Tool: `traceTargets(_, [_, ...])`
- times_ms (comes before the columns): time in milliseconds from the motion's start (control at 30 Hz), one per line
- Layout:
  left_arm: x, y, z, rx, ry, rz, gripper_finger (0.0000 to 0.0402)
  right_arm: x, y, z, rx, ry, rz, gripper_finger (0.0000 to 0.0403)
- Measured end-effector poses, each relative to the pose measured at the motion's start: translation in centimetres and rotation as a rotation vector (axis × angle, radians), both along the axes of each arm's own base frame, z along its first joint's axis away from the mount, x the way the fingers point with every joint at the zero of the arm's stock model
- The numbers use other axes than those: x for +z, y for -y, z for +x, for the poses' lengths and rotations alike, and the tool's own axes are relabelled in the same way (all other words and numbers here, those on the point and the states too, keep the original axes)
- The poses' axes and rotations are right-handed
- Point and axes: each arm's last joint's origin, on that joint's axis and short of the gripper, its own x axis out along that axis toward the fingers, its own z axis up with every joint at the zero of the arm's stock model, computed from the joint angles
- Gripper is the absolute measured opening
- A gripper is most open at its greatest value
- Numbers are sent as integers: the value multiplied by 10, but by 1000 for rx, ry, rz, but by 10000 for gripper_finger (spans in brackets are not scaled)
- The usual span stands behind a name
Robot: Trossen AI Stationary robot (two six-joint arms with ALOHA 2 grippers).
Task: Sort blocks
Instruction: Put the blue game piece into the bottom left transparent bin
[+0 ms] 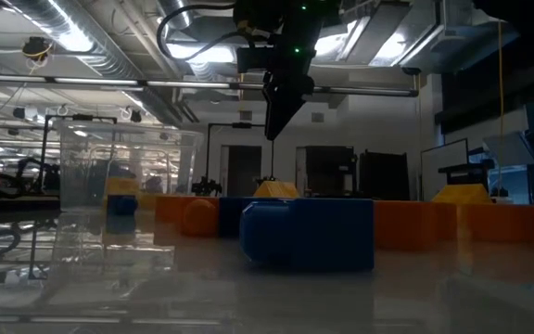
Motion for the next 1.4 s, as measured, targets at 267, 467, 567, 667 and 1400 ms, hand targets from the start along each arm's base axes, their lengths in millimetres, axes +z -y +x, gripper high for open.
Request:
traceTargets(267, [0, 0, 1, -38, 50, 27, 186, 0, 0, 0, 4, 2, 10, 256])
traceTargets(467, [1, -1, 2, -16, 98, 53, 200, 0, -1, 0, 7, 3, 19, 256])
traceTargets(567, [4, -5, -1, -23, 98, 59, 202, 0, -2, 0, 22, 7, 53, 256])
traceTargets(667, [11, -14, -6, 5, 54, 80, 199, -1, -5, 0, 69, 2, 88, 256])
traceTargets(1400, [85, -99, -47, 390, 764, 399, 186, -45, -129, 15, 268, -149, -229, 256])
